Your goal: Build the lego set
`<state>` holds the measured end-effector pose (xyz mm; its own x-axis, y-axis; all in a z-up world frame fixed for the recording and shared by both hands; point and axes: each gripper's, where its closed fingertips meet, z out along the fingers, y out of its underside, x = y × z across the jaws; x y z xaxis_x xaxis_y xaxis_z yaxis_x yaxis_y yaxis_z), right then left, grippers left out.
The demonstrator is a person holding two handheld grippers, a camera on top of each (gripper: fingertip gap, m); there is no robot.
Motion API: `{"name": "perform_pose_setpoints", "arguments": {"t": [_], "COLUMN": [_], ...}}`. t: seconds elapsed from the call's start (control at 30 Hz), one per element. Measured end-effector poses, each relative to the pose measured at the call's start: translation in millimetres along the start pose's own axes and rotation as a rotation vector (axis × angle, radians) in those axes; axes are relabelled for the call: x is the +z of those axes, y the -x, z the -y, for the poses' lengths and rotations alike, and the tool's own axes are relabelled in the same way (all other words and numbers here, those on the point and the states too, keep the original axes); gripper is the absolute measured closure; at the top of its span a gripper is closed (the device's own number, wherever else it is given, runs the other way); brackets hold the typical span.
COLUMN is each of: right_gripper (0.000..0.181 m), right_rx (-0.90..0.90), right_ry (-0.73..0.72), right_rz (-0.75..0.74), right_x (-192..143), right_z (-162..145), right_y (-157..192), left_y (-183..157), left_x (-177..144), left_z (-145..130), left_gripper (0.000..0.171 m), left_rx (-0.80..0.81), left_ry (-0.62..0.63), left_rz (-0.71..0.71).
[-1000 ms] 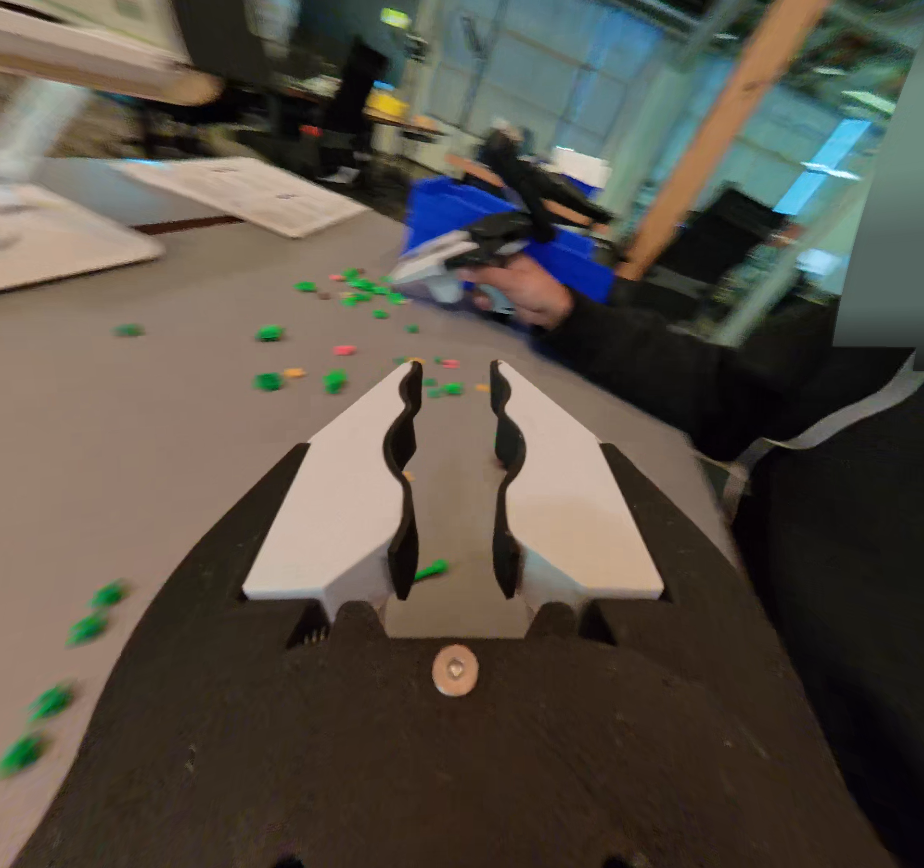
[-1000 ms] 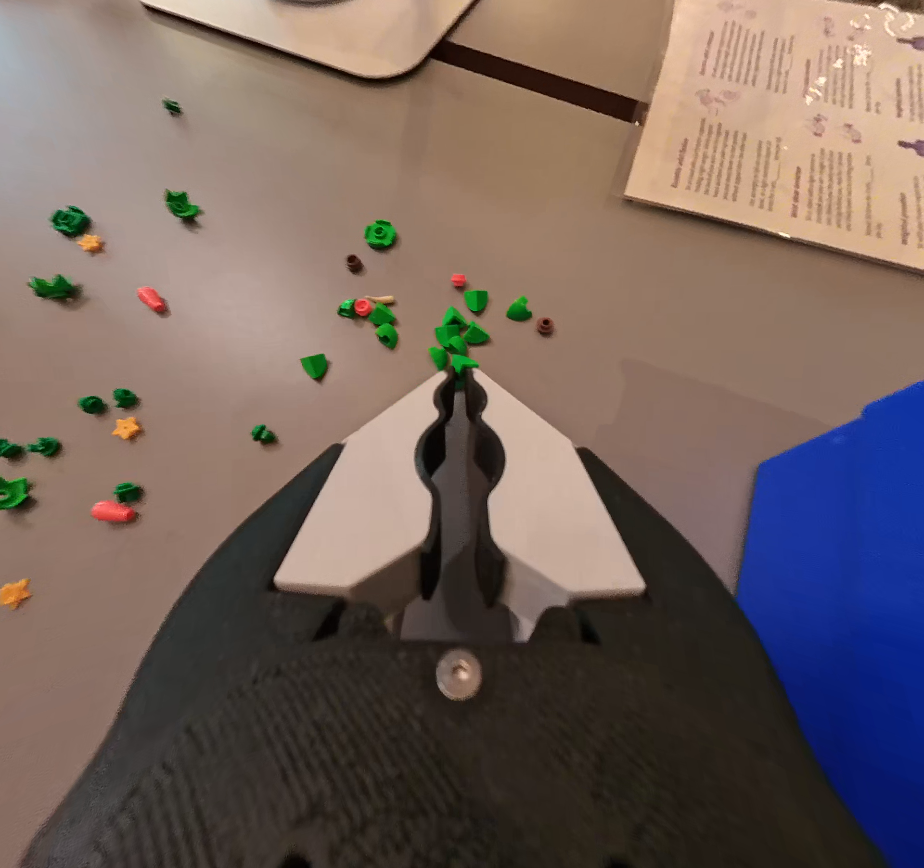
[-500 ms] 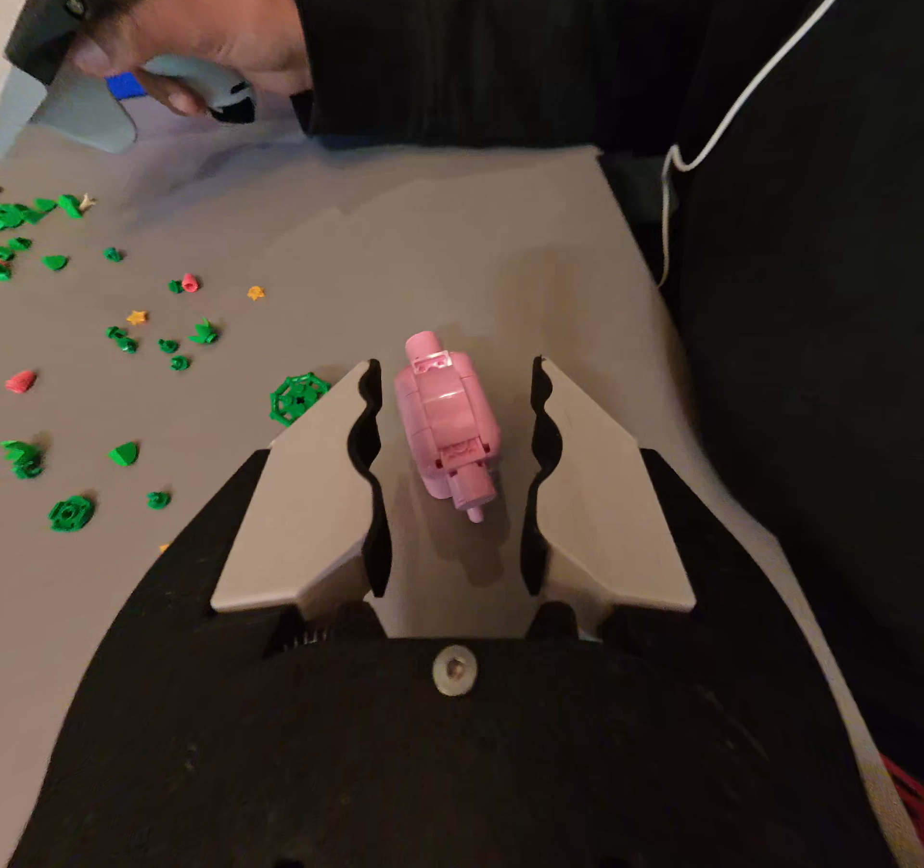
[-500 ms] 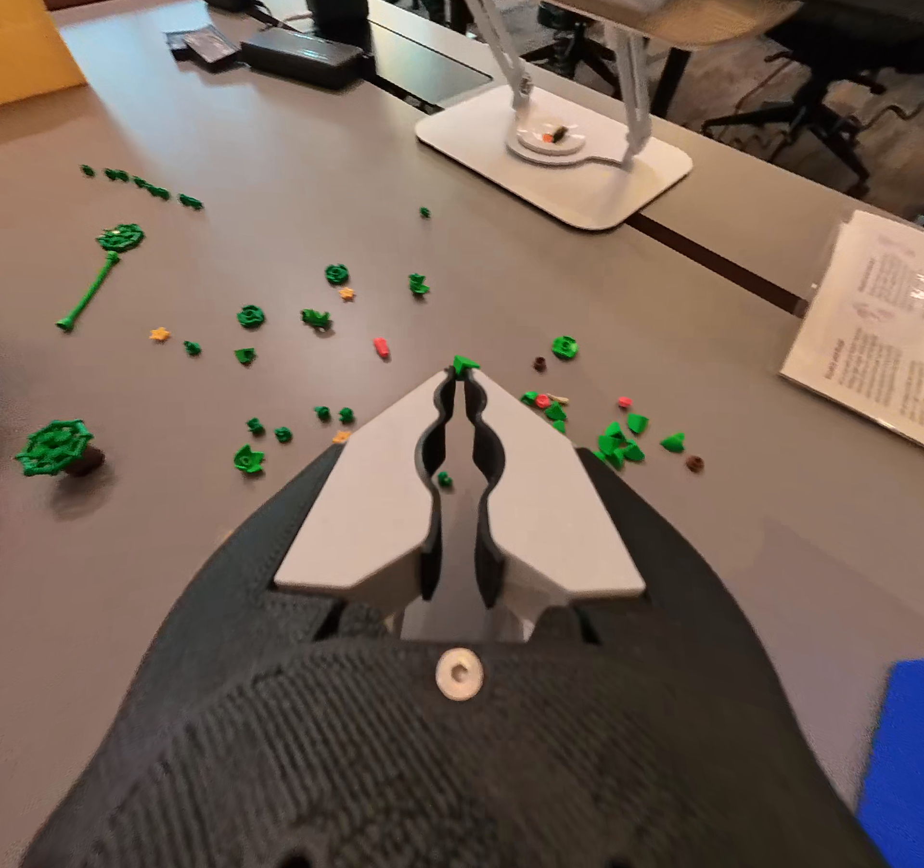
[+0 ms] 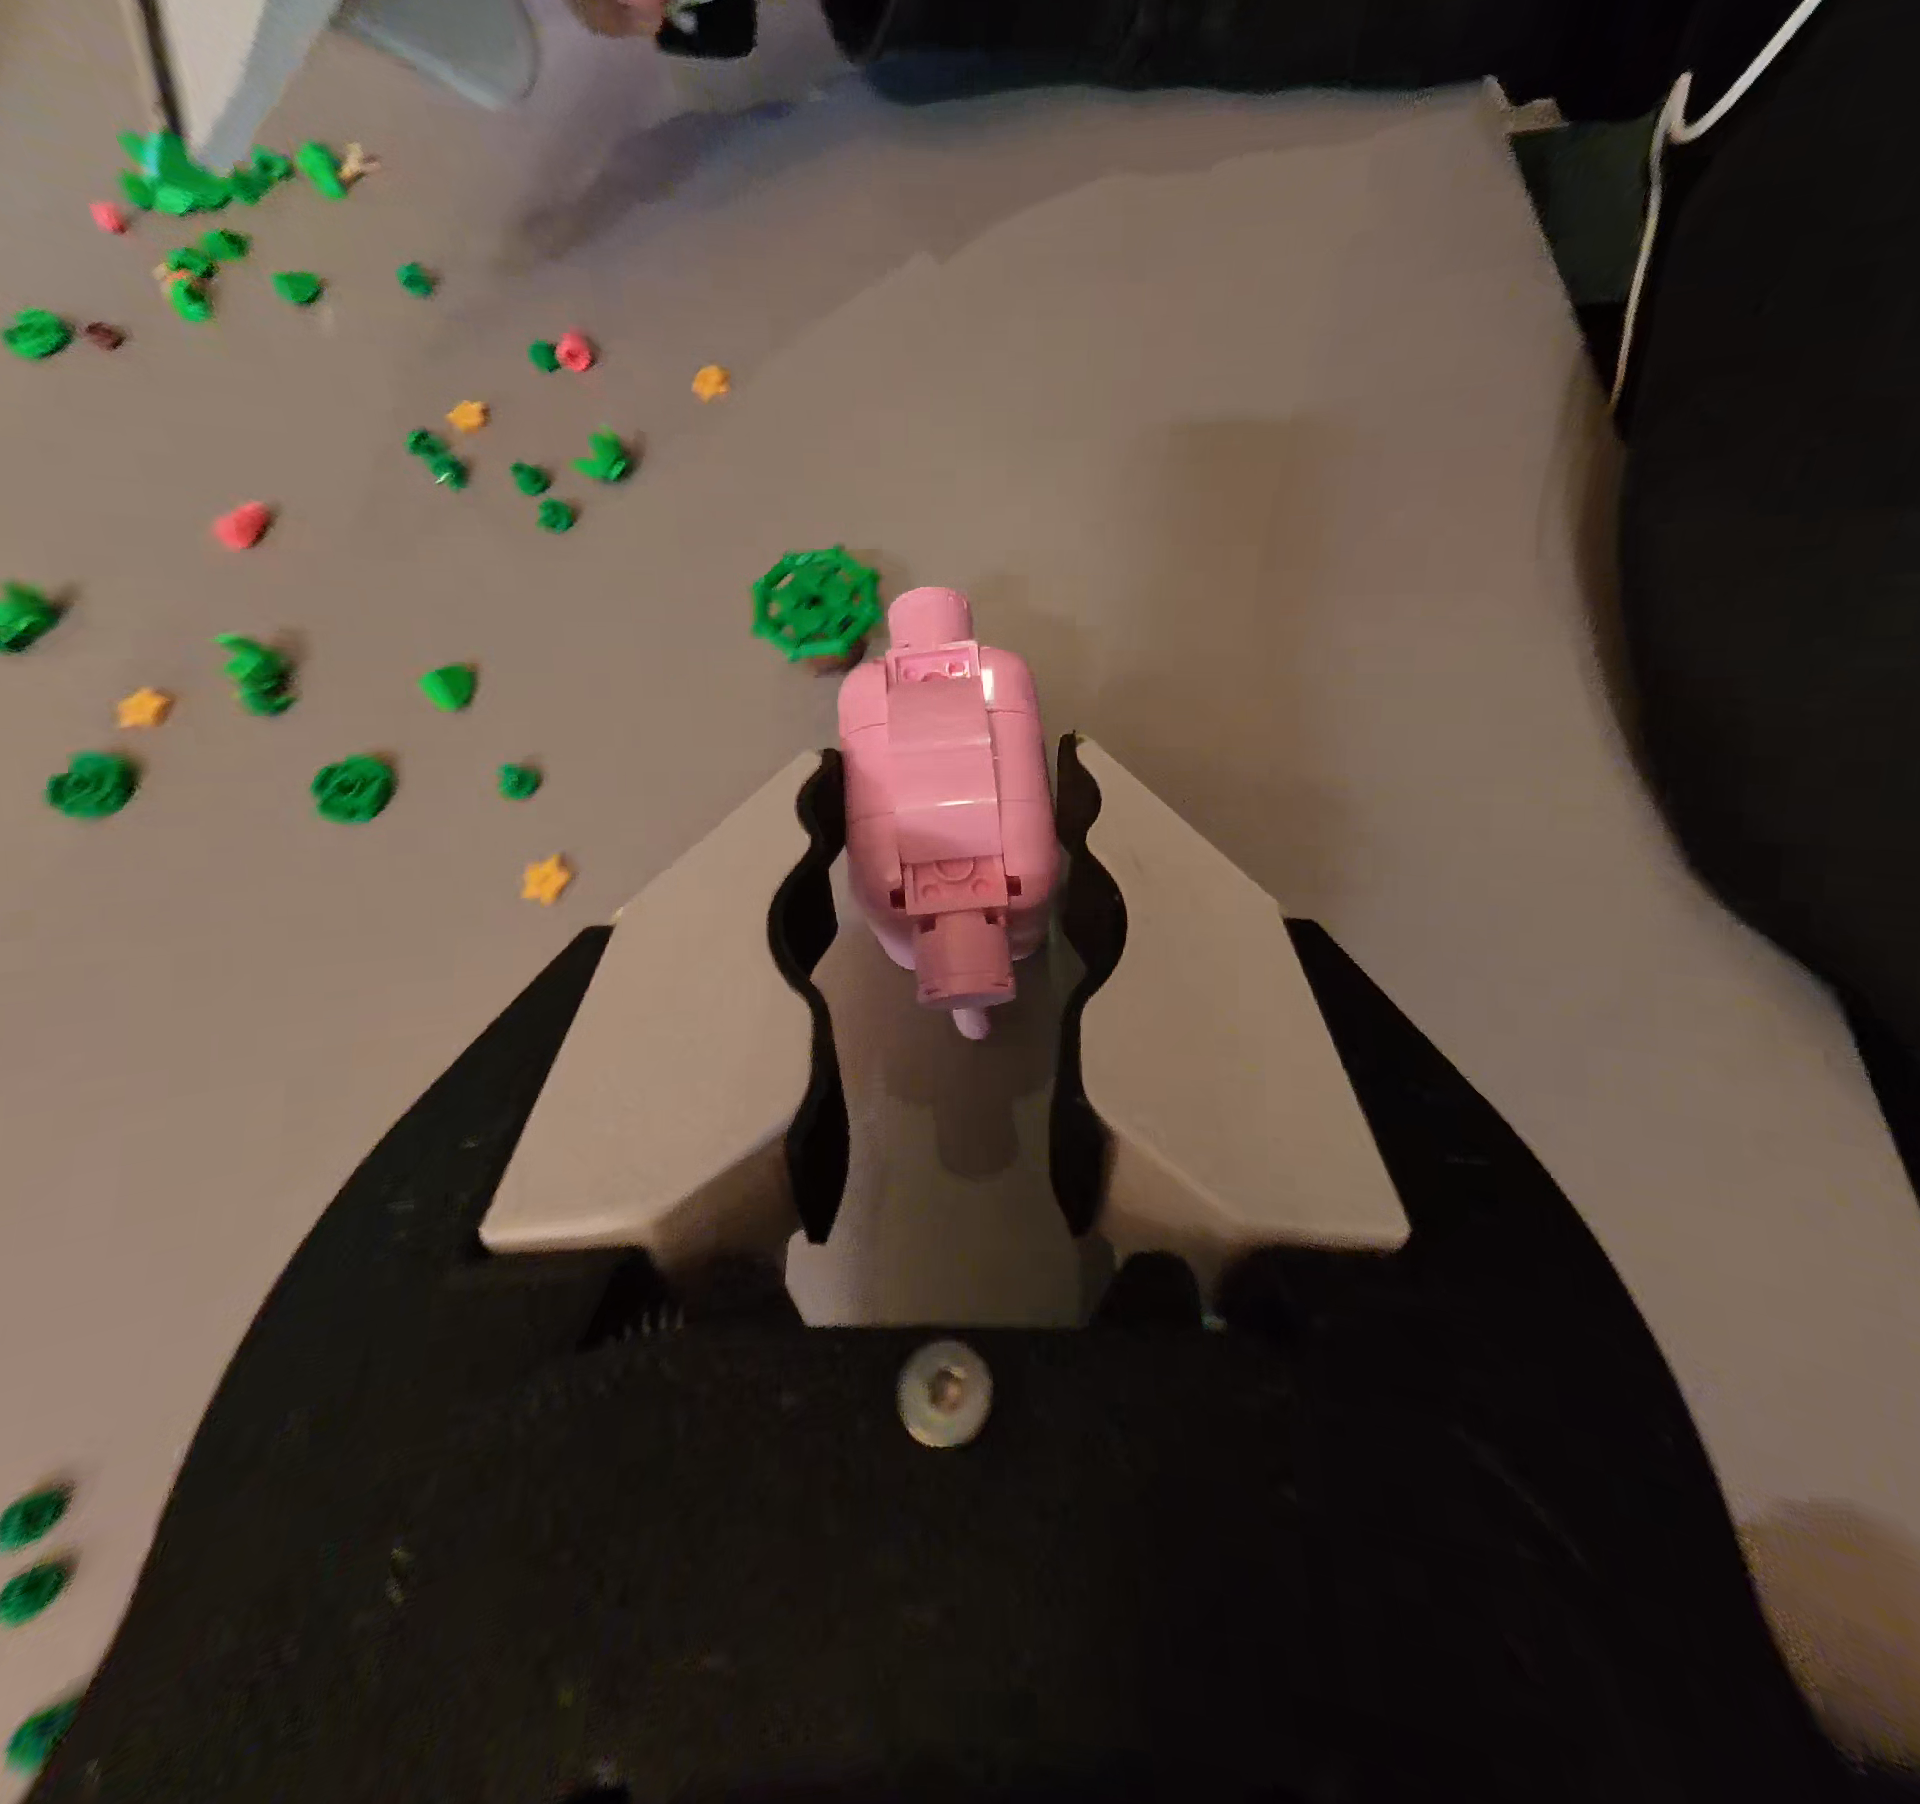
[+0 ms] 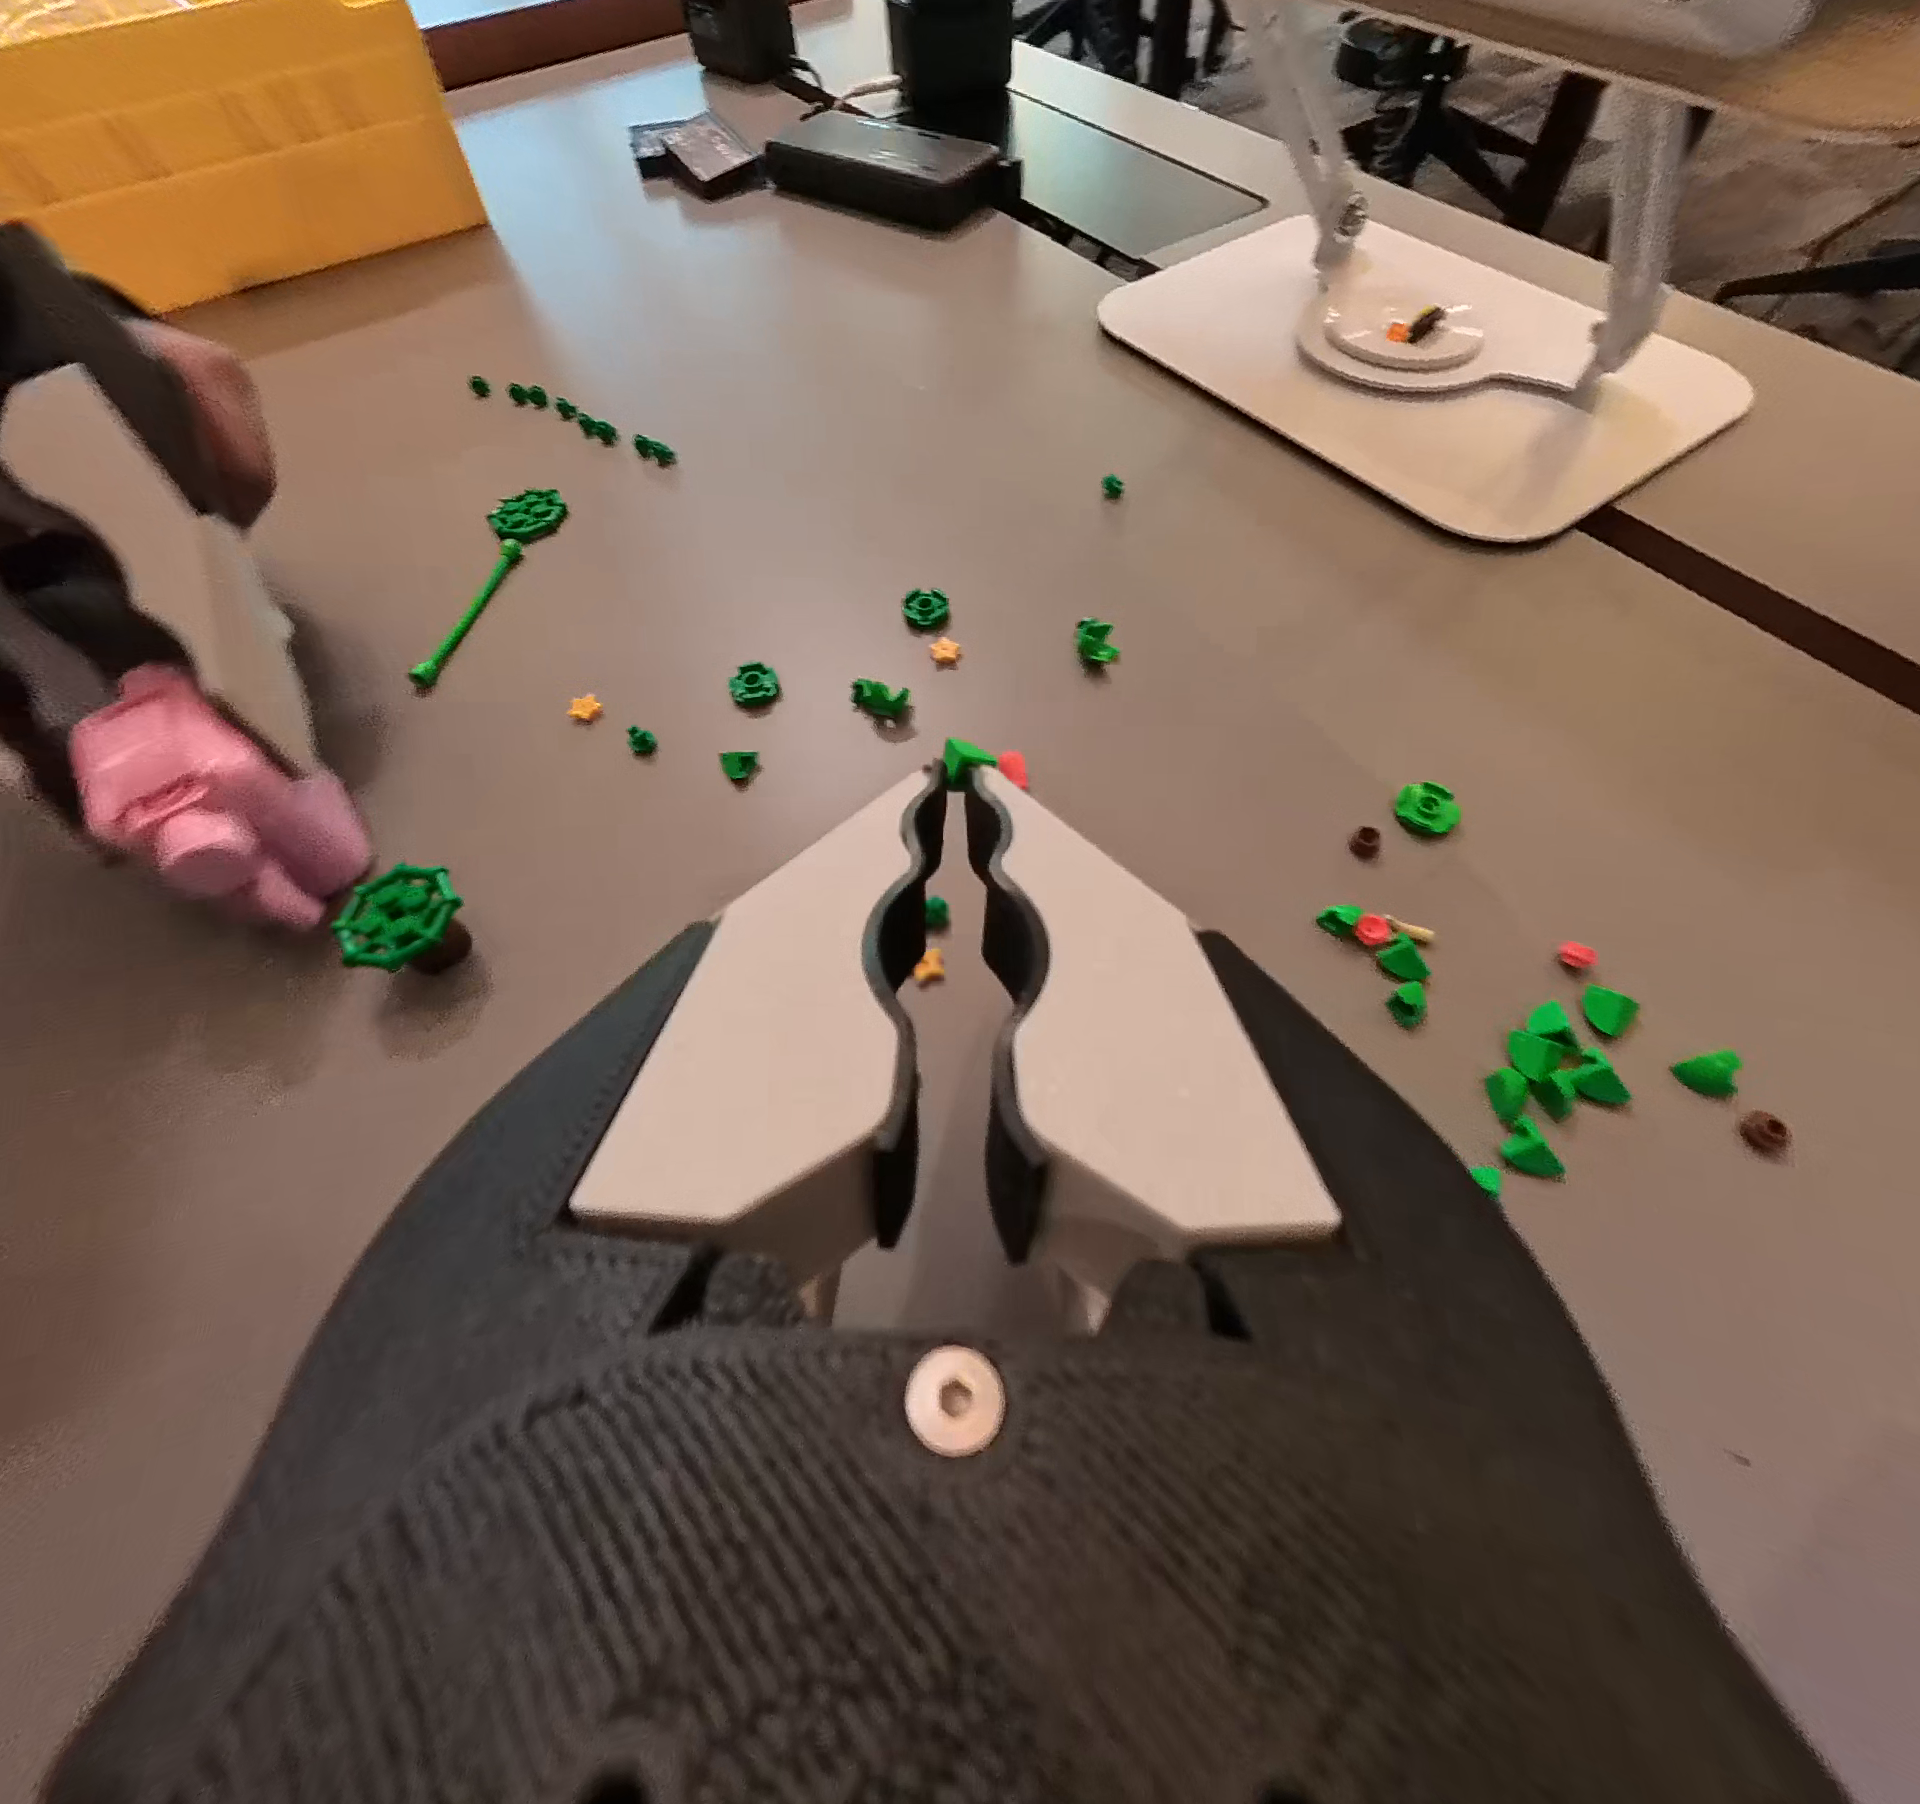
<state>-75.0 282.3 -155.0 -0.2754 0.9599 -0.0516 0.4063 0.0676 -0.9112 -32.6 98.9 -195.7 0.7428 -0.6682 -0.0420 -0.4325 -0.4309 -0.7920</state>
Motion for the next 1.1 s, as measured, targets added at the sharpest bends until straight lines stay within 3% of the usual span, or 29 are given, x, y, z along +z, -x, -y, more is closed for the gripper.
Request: {"name": "perform_pose_setpoints", "arguments": {"t": [0.13,0.3,0.53,0.67,0.97,1.1], "right_gripper": [0.18,0.18,0.18,0.18,0.17,0.17], "right_rx": [-0.057,-0.268,-0.427,-0.501,-0.486,-0.464], "right_ry": [-0.002,-0.006,0.243,0.358,0.315,0.282], "right_rz": [0.089,0.407,0.722,0.731,0.719,0.743], "right_x": [5,0,6,14,13,10], "right_z": [5,8,-49,-77,-70,-64], "right_y": [28,109,199,211,206,210], "left_y": [23,51,59,54,54,41], "left_x": [-23,-22,-6,-16,-60,-67], "left_z": [-17,-19,-15,-4,36,57], "left_gripper": [0.133,0.132,0.131,0.122,0.128,0.127], "left_rx": [-0.096,-0.134,-0.123,-0.181,-0.135,-0.194], "left_ry": [-0.024,-0.022,0.012,-0.094,-0.376,-0.522], "left_rz": [0.036,0.209,0.312,0.245,0.295,0.191]}}
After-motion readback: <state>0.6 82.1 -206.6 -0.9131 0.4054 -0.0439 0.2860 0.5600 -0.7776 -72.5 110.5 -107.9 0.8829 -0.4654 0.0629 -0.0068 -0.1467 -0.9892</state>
